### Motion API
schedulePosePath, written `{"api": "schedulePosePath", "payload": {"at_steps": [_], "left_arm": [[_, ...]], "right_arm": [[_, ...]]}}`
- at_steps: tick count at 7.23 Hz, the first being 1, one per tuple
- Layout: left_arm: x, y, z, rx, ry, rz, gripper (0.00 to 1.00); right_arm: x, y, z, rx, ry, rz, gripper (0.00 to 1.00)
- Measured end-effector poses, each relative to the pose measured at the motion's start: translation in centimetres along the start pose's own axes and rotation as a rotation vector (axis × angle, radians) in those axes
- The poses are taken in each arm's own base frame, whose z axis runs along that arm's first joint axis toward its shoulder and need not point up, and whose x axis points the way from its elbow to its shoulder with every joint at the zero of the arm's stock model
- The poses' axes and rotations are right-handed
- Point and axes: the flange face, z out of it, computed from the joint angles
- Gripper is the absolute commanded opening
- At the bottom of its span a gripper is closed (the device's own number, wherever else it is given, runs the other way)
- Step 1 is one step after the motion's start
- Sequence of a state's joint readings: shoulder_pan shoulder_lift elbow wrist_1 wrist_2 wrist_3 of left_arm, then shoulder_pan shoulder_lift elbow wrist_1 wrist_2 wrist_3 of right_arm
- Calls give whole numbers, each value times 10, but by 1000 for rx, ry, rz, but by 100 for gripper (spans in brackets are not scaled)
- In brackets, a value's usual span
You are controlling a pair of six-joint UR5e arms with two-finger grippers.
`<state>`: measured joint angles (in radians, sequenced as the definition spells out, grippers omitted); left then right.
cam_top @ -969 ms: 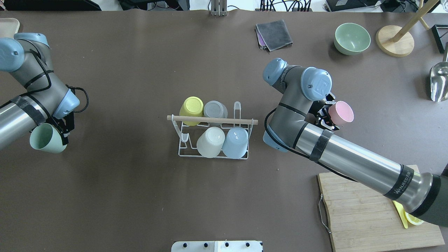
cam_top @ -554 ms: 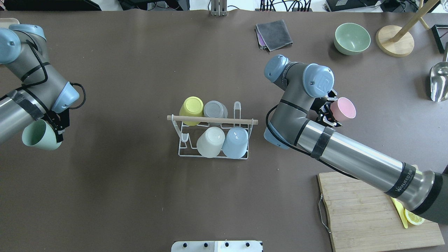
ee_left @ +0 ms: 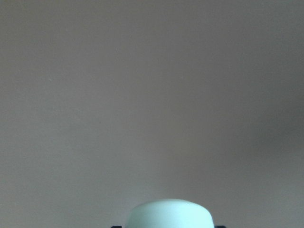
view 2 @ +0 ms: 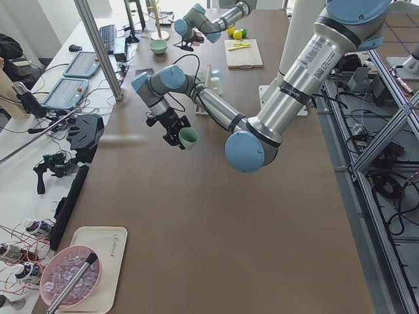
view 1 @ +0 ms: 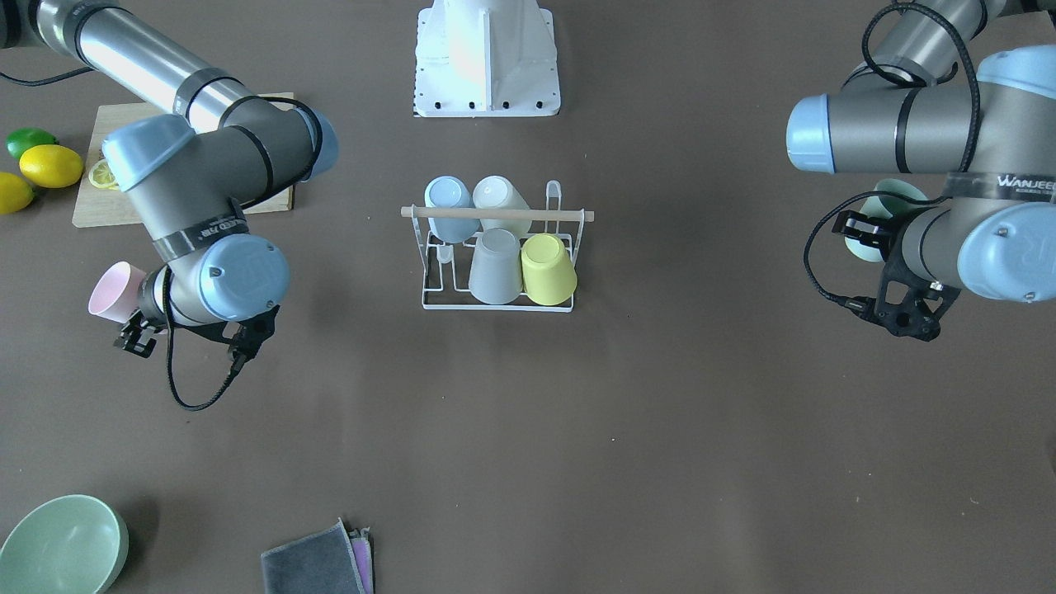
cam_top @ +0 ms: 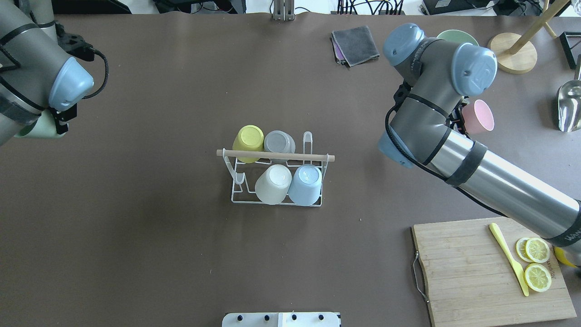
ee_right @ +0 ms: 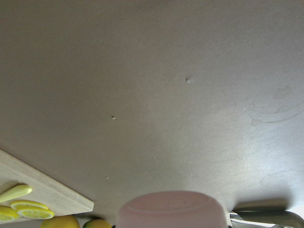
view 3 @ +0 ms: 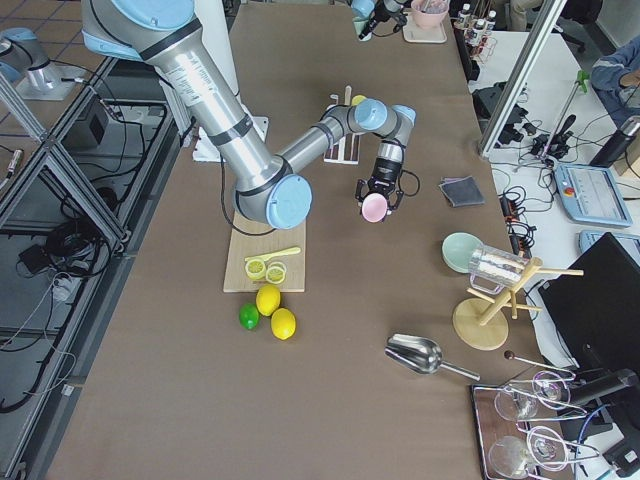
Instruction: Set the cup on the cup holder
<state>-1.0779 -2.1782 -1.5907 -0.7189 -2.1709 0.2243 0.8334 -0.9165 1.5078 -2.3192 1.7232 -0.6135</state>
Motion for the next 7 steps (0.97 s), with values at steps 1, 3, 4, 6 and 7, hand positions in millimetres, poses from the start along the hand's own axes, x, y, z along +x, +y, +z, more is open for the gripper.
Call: {"api": "schedulePosePath", "payload": {"at_steps": [1, 3, 4, 6, 7], "left_arm": [[6, 3, -19, 79, -77, 39, 0], [13, -4, -31, 267, -157, 95, 0], [12, -21, -25, 389, -182, 115, 0], [40, -55, -21, 622, -205, 185, 0], [60, -61, -34, 741, -191, 219, 0]], "right_arm": [[10, 26, -5, 69, -19, 9, 0], [32, 64, -18, 249, -59, 27, 0], [36, 85, -16, 343, -51, 21, 0], [33, 114, -20, 521, -63, 2, 0], [35, 123, -29, 604, -39, -17, 0]]}}
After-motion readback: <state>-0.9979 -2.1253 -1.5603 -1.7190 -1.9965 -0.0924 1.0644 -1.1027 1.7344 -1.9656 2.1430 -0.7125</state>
